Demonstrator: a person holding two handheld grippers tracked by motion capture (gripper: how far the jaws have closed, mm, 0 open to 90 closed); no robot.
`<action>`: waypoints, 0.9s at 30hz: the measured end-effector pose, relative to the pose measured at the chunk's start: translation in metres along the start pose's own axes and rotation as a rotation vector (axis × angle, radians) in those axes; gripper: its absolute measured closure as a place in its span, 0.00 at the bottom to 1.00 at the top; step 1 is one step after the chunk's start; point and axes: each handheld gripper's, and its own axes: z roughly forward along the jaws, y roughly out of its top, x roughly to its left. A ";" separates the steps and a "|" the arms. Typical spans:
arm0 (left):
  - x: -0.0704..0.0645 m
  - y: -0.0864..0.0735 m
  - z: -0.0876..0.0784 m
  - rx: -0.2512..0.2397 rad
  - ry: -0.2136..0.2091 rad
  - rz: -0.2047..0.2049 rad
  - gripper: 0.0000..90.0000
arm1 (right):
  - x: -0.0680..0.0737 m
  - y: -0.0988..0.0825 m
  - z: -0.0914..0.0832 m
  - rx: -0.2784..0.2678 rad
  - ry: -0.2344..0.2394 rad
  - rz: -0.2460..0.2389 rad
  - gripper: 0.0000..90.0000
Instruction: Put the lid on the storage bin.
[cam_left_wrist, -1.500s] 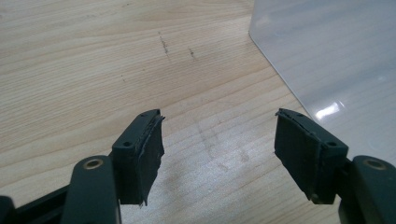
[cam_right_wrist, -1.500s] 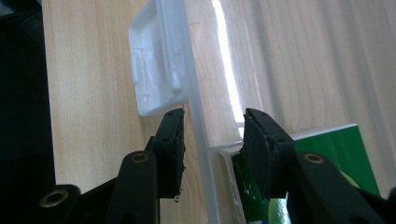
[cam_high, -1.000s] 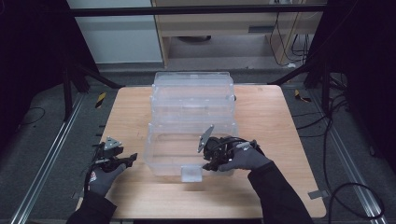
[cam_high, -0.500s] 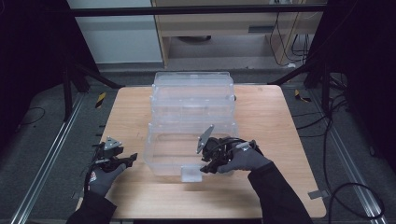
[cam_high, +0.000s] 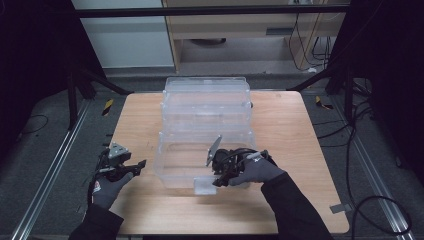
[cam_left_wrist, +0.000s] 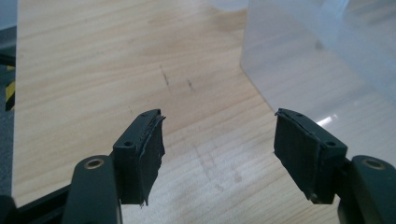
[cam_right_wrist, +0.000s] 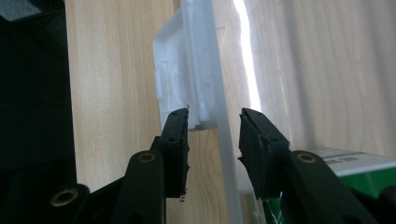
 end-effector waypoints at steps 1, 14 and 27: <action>0.000 0.003 -0.002 -0.004 -0.004 0.007 0.36 | 0.000 0.001 0.002 0.012 0.009 -0.003 0.71; 0.002 0.046 -0.022 -0.059 -0.030 0.087 0.36 | 0.000 0.003 0.005 0.036 0.027 0.016 0.71; -0.009 0.109 -0.041 -0.092 -0.088 0.277 0.38 | 0.000 0.004 0.005 0.040 0.024 0.011 0.71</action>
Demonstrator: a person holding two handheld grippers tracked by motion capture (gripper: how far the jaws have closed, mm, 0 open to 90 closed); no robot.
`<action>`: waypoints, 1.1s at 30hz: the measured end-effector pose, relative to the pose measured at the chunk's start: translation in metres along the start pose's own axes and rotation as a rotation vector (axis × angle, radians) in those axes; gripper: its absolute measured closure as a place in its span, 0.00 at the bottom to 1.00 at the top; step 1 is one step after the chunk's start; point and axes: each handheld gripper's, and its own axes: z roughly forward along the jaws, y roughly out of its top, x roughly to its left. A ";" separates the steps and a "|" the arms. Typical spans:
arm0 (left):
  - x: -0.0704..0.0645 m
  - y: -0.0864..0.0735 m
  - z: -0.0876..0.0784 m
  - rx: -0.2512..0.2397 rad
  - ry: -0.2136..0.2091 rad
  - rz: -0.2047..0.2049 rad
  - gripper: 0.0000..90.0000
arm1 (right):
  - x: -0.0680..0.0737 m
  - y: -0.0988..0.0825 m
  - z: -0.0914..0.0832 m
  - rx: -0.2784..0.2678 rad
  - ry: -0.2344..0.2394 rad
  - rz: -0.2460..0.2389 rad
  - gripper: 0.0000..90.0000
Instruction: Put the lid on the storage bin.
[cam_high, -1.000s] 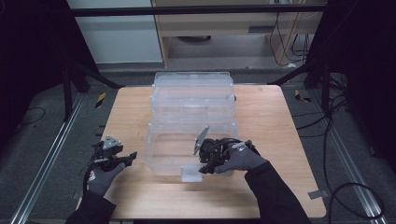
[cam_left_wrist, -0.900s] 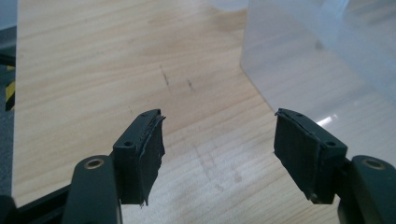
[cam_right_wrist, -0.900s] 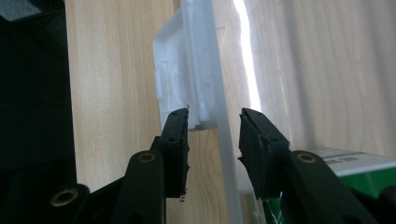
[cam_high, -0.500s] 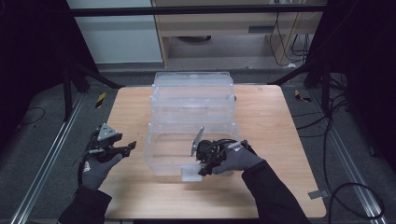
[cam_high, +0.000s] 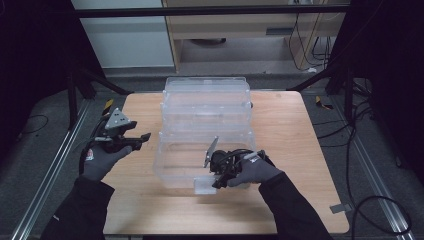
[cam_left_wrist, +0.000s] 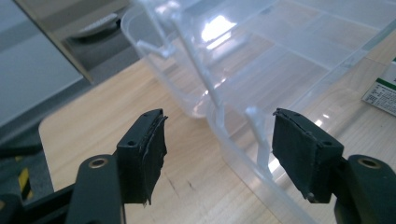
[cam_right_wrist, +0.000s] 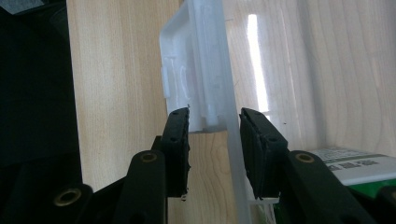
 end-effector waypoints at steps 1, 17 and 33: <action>-0.001 0.004 0.000 -0.005 -0.009 0.020 0.38 | 0.000 0.000 0.000 -0.002 -0.001 0.000 0.71; -0.001 0.044 0.013 0.015 -0.099 0.156 0.42 | 0.000 0.000 0.000 -0.001 0.002 -0.002 0.71; -0.004 0.066 0.027 0.113 -0.153 0.348 0.46 | -0.001 0.000 0.000 -0.005 0.007 -0.005 0.72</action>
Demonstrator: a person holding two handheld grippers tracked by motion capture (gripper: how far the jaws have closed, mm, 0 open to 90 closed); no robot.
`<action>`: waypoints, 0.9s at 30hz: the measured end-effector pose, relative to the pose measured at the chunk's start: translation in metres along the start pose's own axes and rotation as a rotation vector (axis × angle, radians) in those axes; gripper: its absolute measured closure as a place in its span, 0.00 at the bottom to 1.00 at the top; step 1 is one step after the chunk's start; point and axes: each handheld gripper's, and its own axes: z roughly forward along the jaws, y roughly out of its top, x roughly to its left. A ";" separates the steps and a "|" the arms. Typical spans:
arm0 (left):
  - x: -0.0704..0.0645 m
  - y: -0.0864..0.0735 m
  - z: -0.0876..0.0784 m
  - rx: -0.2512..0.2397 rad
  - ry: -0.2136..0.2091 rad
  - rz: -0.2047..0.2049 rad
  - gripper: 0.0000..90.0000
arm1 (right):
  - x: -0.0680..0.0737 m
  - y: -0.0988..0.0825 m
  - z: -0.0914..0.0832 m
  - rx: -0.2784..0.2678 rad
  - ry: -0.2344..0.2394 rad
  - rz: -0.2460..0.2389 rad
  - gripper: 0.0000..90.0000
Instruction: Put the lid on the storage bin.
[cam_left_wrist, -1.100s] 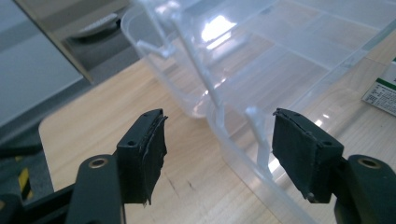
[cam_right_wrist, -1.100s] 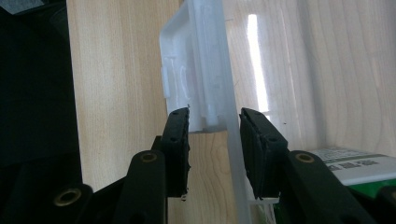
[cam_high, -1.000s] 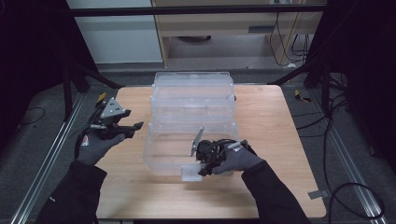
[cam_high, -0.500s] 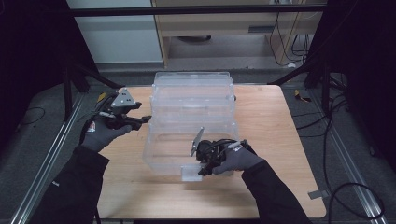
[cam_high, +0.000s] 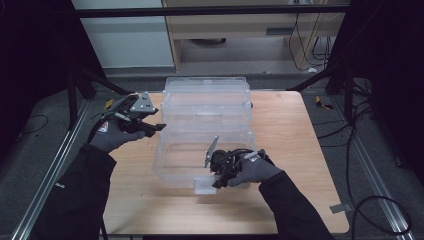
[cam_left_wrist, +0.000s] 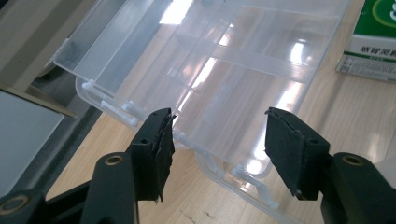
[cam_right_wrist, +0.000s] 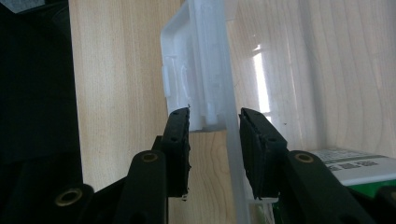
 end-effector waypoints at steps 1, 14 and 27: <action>0.000 0.002 0.001 0.005 -0.003 0.012 0.46 | 0.000 0.000 0.000 0.003 0.001 0.005 0.72; 0.001 0.030 0.015 0.049 -0.053 0.164 0.50 | 0.000 0.000 0.000 -0.002 0.001 -0.004 0.72; 0.013 0.043 0.037 0.098 -0.058 0.254 0.53 | 0.000 0.000 0.000 -0.001 0.006 0.000 0.72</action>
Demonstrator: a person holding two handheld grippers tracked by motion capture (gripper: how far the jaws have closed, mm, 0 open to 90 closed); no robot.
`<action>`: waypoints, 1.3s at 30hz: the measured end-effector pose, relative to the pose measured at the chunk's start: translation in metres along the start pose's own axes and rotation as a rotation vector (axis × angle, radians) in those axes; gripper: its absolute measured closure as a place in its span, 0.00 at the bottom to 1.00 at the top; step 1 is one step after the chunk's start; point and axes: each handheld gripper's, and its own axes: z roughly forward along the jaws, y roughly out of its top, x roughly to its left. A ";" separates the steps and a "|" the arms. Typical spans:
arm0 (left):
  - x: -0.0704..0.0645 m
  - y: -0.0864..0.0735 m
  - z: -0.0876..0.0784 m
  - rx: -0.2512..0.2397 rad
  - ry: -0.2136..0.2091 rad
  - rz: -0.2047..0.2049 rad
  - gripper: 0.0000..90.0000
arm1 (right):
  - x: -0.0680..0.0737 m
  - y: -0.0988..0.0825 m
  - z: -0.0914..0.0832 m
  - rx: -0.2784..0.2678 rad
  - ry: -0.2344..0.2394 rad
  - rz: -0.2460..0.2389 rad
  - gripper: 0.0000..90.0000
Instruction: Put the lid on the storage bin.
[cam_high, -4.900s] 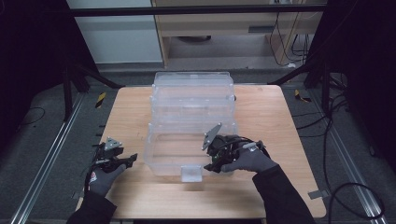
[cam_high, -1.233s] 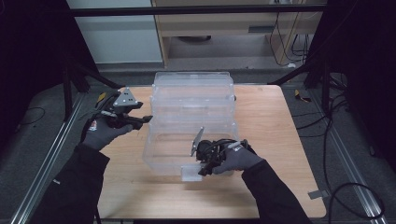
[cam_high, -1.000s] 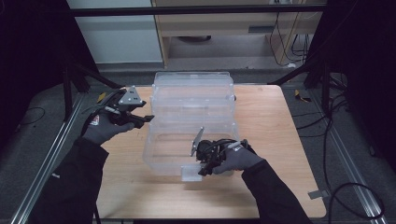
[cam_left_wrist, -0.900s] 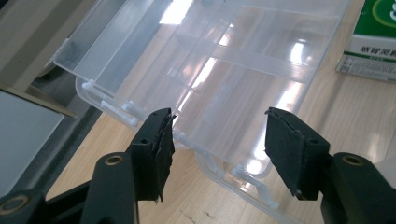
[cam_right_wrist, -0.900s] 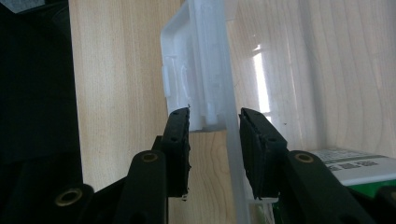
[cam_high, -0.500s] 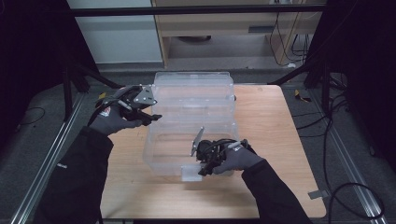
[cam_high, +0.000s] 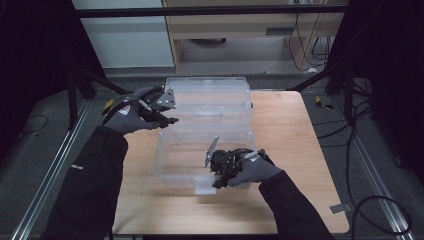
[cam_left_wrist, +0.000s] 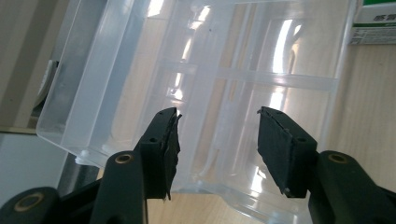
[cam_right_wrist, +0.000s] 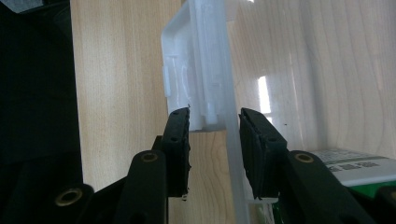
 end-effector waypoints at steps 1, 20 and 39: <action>0.001 0.000 0.001 -0.005 0.001 0.002 0.53 | 0.000 0.000 0.000 0.003 -0.001 0.005 0.72; 0.010 0.020 0.030 0.015 -0.022 0.071 0.68 | 0.000 0.000 0.000 0.003 0.000 -0.003 0.72; 0.012 0.032 0.043 0.095 -0.053 0.109 0.86 | 0.000 0.000 0.000 0.000 -0.003 -0.008 0.72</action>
